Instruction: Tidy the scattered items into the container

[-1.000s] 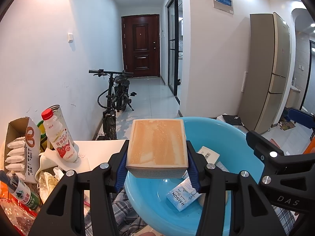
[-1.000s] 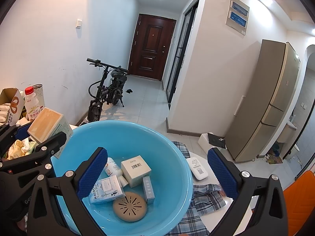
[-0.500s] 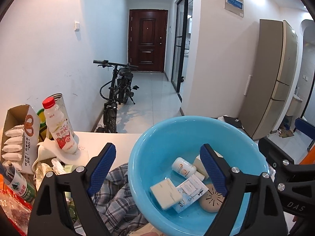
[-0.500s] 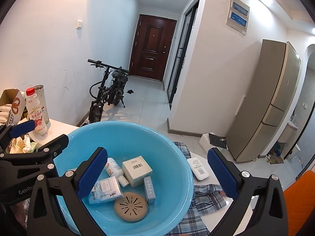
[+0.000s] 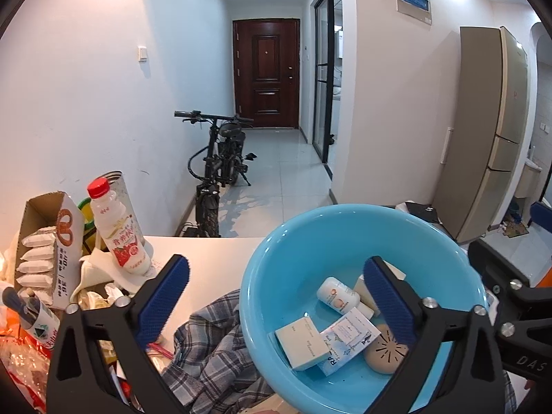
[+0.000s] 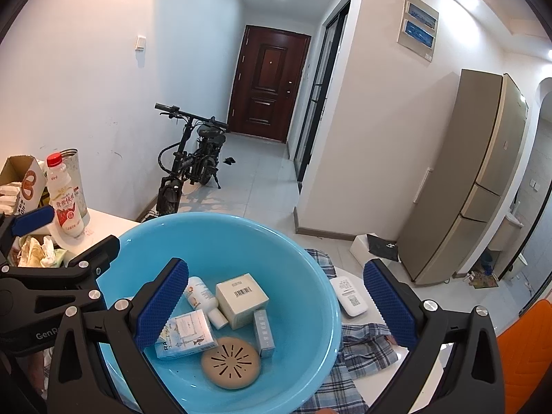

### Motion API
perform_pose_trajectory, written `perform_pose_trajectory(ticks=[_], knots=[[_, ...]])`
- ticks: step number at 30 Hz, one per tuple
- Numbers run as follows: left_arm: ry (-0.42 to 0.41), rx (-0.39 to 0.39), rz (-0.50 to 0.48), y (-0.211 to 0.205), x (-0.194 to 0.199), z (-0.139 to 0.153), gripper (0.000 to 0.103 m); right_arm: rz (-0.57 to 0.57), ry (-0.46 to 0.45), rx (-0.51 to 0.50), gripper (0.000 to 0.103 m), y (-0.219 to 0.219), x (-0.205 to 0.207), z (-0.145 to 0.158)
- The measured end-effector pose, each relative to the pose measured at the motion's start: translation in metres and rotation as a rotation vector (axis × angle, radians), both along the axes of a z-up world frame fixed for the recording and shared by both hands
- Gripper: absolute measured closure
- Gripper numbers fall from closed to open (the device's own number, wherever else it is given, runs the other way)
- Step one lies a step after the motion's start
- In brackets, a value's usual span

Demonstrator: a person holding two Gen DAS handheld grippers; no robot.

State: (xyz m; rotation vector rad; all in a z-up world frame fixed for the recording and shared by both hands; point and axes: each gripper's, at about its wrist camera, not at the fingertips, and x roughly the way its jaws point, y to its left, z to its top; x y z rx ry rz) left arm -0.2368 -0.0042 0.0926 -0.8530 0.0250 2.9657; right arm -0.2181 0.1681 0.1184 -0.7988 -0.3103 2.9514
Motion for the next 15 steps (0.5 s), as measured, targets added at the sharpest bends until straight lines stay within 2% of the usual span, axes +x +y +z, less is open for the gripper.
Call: perform_pose_trajectory(ticks=[7, 12, 15], knots=[[0.042, -0.04, 0.007, 0.006, 0.014, 0.013, 0.001, 0.015, 0.015, -0.02, 0.0, 0.004, 0.008, 0.011], [0.068, -0.017, 0.0, 0.003, 0.032, 0.028, 0.001, 0.046, 0.048, -0.079, 0.0, 0.007, 0.028, 0.022], [0.071, -0.053, -0.007, 0.008, 0.049, 0.034, 0.001, 0.068, 0.05, -0.094, 0.0, 0.011, 0.043, 0.024]])
